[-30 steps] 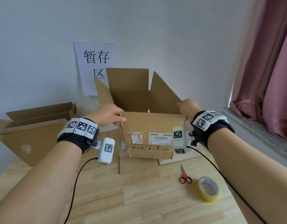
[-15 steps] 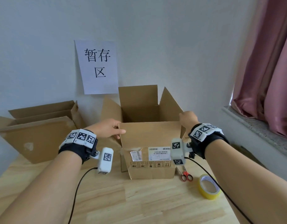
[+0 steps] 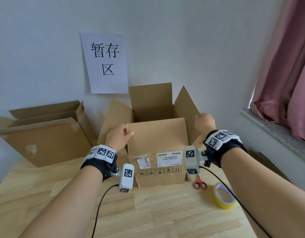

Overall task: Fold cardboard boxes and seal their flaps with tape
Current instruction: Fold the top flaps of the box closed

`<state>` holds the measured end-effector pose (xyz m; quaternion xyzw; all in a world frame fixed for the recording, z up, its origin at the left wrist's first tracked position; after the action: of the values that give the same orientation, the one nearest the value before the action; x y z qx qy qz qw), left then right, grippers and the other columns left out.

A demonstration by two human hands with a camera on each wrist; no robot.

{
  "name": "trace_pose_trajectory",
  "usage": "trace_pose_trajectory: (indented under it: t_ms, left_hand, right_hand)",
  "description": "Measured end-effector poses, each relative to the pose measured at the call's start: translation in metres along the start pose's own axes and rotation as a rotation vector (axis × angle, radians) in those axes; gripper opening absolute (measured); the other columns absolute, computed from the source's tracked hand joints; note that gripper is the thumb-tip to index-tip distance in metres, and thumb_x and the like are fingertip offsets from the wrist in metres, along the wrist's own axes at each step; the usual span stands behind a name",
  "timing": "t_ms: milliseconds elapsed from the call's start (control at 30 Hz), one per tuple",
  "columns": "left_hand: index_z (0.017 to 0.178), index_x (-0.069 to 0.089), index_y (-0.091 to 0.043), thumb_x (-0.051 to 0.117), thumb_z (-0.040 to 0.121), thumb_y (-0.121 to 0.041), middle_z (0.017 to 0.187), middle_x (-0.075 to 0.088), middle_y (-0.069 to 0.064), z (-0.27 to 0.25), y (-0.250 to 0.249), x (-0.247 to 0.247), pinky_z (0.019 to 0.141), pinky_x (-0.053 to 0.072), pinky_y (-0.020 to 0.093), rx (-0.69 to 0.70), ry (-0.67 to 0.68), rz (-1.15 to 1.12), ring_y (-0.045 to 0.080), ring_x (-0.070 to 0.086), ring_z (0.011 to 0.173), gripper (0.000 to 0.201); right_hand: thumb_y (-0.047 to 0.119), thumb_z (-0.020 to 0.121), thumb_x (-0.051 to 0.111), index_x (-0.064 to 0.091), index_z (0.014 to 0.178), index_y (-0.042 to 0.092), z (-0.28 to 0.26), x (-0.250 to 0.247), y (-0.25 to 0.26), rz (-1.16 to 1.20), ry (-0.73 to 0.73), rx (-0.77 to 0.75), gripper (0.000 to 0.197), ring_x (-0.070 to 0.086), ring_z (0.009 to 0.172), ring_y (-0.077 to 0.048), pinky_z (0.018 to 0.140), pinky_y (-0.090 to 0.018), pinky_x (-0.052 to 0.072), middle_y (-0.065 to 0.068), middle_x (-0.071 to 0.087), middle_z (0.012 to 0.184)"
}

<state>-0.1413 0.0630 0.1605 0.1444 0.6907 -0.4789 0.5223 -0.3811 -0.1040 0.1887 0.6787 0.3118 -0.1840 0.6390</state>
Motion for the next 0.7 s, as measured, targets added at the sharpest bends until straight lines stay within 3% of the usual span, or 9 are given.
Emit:
trace_pose_trajectory:
  t_ms: [100, 167, 233, 333, 400, 433, 567, 633, 700]
  left_hand:
    - [0.139, 0.032, -0.030, 0.052, 0.095, -0.026, 0.085, 0.066, -0.003, -0.001, -0.001, 0.014, 0.103, 0.036, 0.043, 0.016, -0.082, 0.083, 0.022, 0.061, 0.094, 0.049]
    - [0.135, 0.036, -0.038, 0.047, 0.096, -0.022, 0.092, 0.068, -0.002, -0.003, -0.005, 0.018, 0.112, 0.019, 0.041, 0.071, -0.084, 0.185, 0.021, 0.058, 0.104, 0.044]
    - [0.135, 0.039, -0.040, 0.046, 0.097, -0.033, 0.116, 0.063, 0.001, -0.004, -0.010, 0.020, 0.115, 0.006, 0.043, 0.118, -0.013, 0.315, 0.021, 0.048, 0.123, 0.040]
    - [0.150, 0.012, -0.037, 0.051, 0.084, -0.064, 0.156, 0.019, 0.010, -0.007, -0.012, 0.022, 0.114, -0.012, 0.047, 0.121, 0.271, 0.463, 0.024, 0.009, 0.146, 0.081]
    - [0.151, -0.006, -0.035, 0.057, 0.076, -0.070, 0.158, -0.012, 0.012, -0.010, -0.010, 0.023, 0.112, -0.017, 0.048, 0.113, 0.390, 0.565, 0.029, -0.015, 0.145, 0.103]
    - [0.150, -0.009, -0.034, 0.059, 0.076, -0.068, 0.157, -0.017, 0.014, -0.011, -0.008, 0.024, 0.112, -0.017, 0.050, 0.128, 0.409, 0.630, 0.029, -0.018, 0.144, 0.107]
    - [0.151, -0.001, -0.033, 0.059, 0.082, -0.058, 0.159, 0.001, 0.012, -0.011, -0.009, 0.027, 0.110, -0.016, 0.061, 0.186, 0.387, 0.718, 0.022, -0.005, 0.147, 0.094]
    - [0.151, 0.002, -0.034, 0.057, 0.084, -0.056, 0.160, 0.005, 0.009, -0.012, -0.011, 0.027, 0.108, -0.017, 0.063, 0.195, 0.392, 0.710, 0.020, -0.002, 0.147, 0.090]
    - [0.151, 0.002, -0.035, 0.057, 0.084, -0.056, 0.160, 0.005, 0.007, -0.013, -0.013, 0.028, 0.108, -0.017, 0.064, 0.193, 0.389, 0.698, 0.019, -0.003, 0.147, 0.089]
  right_hand:
    - [0.015, 0.099, 0.033, 0.046, 0.072, 0.005, 0.003, 0.002, -0.002, 0.029, -0.012, -0.006, 0.032, 0.049, 0.084, -0.029, 0.074, -0.034, 0.040, -0.011, 0.051, 0.083]
    - [0.016, 0.099, 0.034, 0.056, 0.096, 0.002, 0.002, 0.002, -0.003, 0.011, -0.007, -0.016, 0.027, 0.054, 0.093, -0.033, 0.081, -0.037, 0.044, -0.015, 0.056, 0.099]
    - [0.017, 0.099, 0.034, 0.055, 0.109, 0.003, 0.003, 0.001, -0.006, -0.019, -0.021, -0.031, 0.028, 0.055, 0.096, -0.034, 0.081, -0.037, 0.043, -0.016, 0.058, 0.109]
    - [0.018, 0.098, 0.034, 0.050, 0.120, 0.006, 0.004, -0.003, -0.010, -0.093, -0.068, -0.052, 0.029, 0.054, 0.099, -0.035, 0.081, -0.038, 0.042, -0.018, 0.057, 0.117]
    - [0.018, 0.098, 0.037, 0.044, 0.129, 0.010, 0.003, -0.005, -0.013, -0.133, -0.098, -0.058, 0.032, 0.054, 0.108, -0.036, 0.084, -0.040, 0.042, -0.017, 0.054, 0.123]
    - [0.016, 0.098, 0.039, 0.042, 0.131, 0.011, 0.002, -0.006, -0.014, -0.146, -0.113, -0.068, 0.034, 0.054, 0.109, -0.037, 0.084, -0.041, 0.041, -0.015, 0.052, 0.127]
    - [0.000, 0.087, 0.045, 0.035, 0.135, 0.015, -0.003, -0.007, -0.014, -0.284, -0.229, -0.219, 0.051, 0.052, 0.108, -0.036, 0.090, -0.043, 0.037, -0.011, 0.034, 0.135]
    - [-0.010, 0.074, 0.045, 0.036, 0.135, 0.019, -0.003, -0.007, -0.012, -0.426, -0.307, -0.300, 0.069, 0.040, 0.118, -0.033, 0.099, -0.042, 0.030, -0.009, 0.029, 0.138]
    - [-0.011, 0.070, 0.048, 0.044, 0.131, 0.018, -0.005, -0.005, -0.008, -0.497, -0.348, -0.402, 0.067, 0.029, 0.128, -0.031, 0.105, -0.043, 0.024, -0.008, 0.025, 0.144]
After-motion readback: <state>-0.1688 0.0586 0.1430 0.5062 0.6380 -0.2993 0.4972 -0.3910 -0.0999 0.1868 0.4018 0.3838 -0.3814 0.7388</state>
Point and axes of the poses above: each hand's wrist, its own z-axis towards the middle knuckle, its own x-axis out of the palm, y = z × x, the point moved 1 cm from there along z, towards the middle knuckle
